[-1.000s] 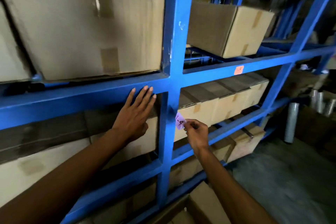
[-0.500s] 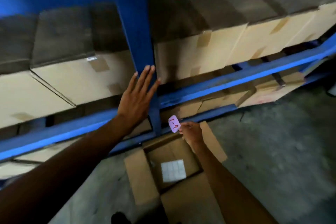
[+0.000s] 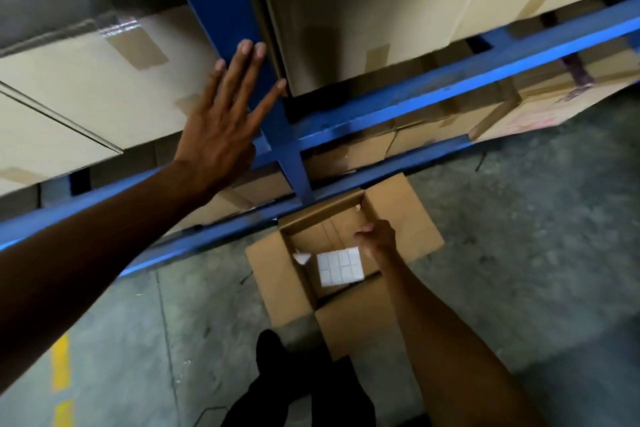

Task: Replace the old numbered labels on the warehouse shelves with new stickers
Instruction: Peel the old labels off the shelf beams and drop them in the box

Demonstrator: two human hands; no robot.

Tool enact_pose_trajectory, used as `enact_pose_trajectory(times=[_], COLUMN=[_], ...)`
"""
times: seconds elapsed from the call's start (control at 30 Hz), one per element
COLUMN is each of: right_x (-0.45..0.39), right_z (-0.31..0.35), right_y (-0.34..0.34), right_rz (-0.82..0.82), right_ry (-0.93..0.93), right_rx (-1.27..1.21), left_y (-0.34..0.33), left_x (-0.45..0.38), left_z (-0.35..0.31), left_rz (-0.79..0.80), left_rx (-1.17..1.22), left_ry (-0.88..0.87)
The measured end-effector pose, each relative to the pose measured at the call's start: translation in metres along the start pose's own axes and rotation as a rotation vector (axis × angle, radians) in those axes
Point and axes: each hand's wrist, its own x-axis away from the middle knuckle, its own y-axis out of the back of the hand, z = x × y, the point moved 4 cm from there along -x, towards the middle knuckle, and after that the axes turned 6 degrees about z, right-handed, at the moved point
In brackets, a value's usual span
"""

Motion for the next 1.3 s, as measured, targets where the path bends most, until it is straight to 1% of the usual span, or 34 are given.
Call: enact_pose_trajectory(times=[0.13, 0.2, 0.3, 0.33, 0.4, 0.47, 0.53, 0.63, 0.7, 0.83, 0.93, 1.03, 1.13, 1.3], right_x=[-0.001, -0.004, -0.005, 0.013, 0.038, 0.066, 0.092, 0.130, 0.163, 0.241, 0.291, 0.336, 0.377, 0.437], right_z=[-0.002, -0.004, 0.000, 0.013, 0.040, 0.070, 0.104, 0.163, 0.205, 0.283, 0.332, 0.373, 0.409, 0.465], right_y=[0.006, 0.012, 0.020, 0.025, 0.031, 0.040, 0.057, 0.097, 0.131, 0.199, 0.250, 0.300, 0.345, 0.432], right_rz=[-0.013, -0.050, -0.075, -0.105, -0.124, -0.132, -0.179, -0.329, -0.433, -0.723, -0.920, -1.086, -1.189, -1.359], right_ry=[-0.005, 0.000, 0.052, 0.081, 0.146, 0.221, 0.308, 0.453, 0.559, 0.742, 0.845, 0.956, 1.041, 1.231], right_rx=[-0.023, -0.050, -0.074, -0.090, -0.049, 0.034, 0.053, 0.074, 0.104, 0.251, 0.300, 0.322, 0.339, 0.292], left_y=[-0.001, 0.002, 0.008, 0.014, 0.020, 0.034, 0.056, 0.106, 0.145, 0.225, 0.293, 0.359, 0.423, 0.523], left_x=[0.001, 0.003, 0.007, 0.009, 0.008, 0.012, 0.011, 0.004, -0.004, -0.023, -0.041, -0.057, -0.070, -0.102], left_z=[0.001, 0.001, 0.001, 0.002, -0.001, -0.002, -0.001, 0.008, 0.021, 0.051, 0.076, 0.101, 0.122, 0.157], left_rz=[0.017, 0.015, 0.017, 0.020, 0.098, 0.152, 0.166, 0.042, -0.101, -0.355, -0.494, -0.626, -0.753, -0.922], left_rx=[-0.036, -0.075, -0.088, -0.063, -0.013, 0.083, 0.199, 0.279, 0.316, 0.304, 0.258, 0.205, 0.133, -0.043], left_ry=[-0.019, -0.022, -0.013, -0.020, -0.042, -0.084, -0.120, -0.188, -0.190, -0.169, -0.145, -0.087, -0.024, 0.147])
